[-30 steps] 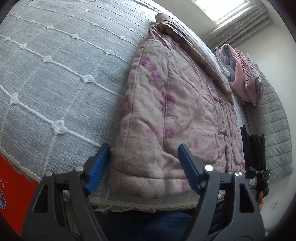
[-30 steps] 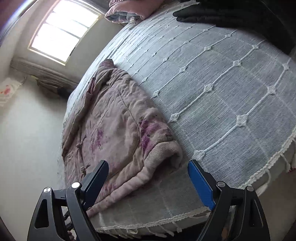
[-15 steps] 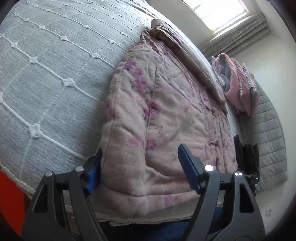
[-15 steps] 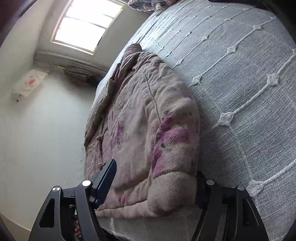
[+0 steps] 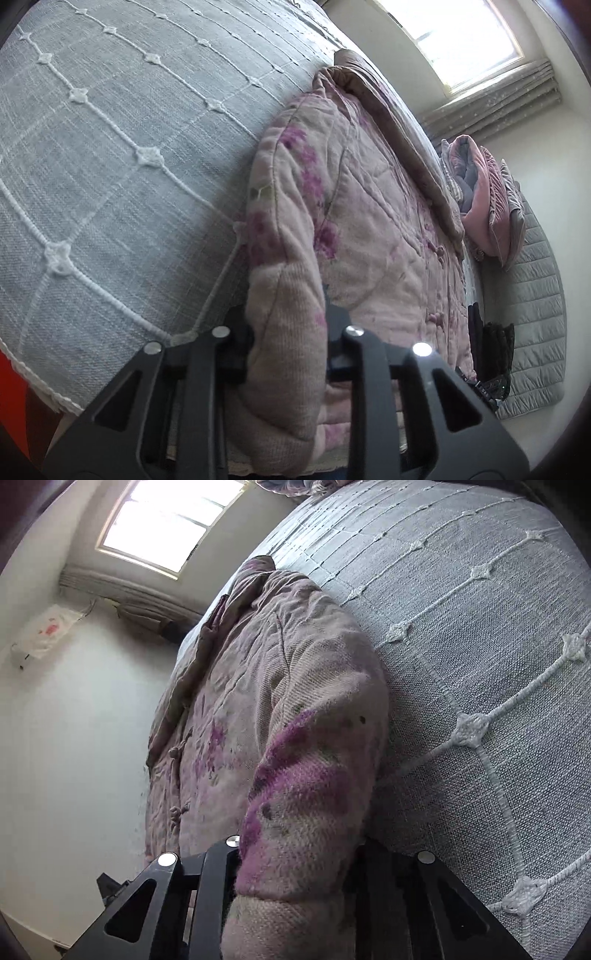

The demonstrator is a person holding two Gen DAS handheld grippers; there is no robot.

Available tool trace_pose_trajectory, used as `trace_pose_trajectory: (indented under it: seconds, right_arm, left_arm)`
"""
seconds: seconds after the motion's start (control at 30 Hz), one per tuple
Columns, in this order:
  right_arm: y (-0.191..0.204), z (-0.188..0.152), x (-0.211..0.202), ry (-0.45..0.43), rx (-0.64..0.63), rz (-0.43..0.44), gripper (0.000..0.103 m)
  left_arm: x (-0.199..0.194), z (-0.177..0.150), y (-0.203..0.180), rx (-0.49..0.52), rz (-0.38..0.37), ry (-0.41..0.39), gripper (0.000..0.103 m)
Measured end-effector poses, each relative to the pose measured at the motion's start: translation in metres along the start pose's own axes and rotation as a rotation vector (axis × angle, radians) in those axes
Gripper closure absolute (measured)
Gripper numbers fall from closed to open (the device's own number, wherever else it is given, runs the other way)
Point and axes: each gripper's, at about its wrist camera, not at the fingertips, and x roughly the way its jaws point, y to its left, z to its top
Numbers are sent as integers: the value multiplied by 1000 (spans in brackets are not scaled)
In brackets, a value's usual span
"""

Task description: Fold large clothes

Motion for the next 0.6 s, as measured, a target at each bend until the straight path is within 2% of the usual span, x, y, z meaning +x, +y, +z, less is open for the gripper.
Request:
trace_pose_trajectory:
  seconds: [0.1,0.17,0.33,0.43,0.6]
  right_arm:
    - [1,-1,-8,-20,40,61,88]
    - [3,-2,-15,-20,58,96,89]
    - [25,-3,-43,-40,5,144,91]
    - [47,-7,-67,-62,-61,162,92]
    - [68,-22,-121,-115,-151,199,92]
  left_arm:
    - [-8,-2,-11,56,24,-17,84]
    - [-16,-2,-14,52,14,-25,85]
    - [-46,-3,-24,53,-18,-66,88]
    - [-71,-4,-37,60,-39,-79,88]
    - [-141,-19,-61,119,-109,-128,89]
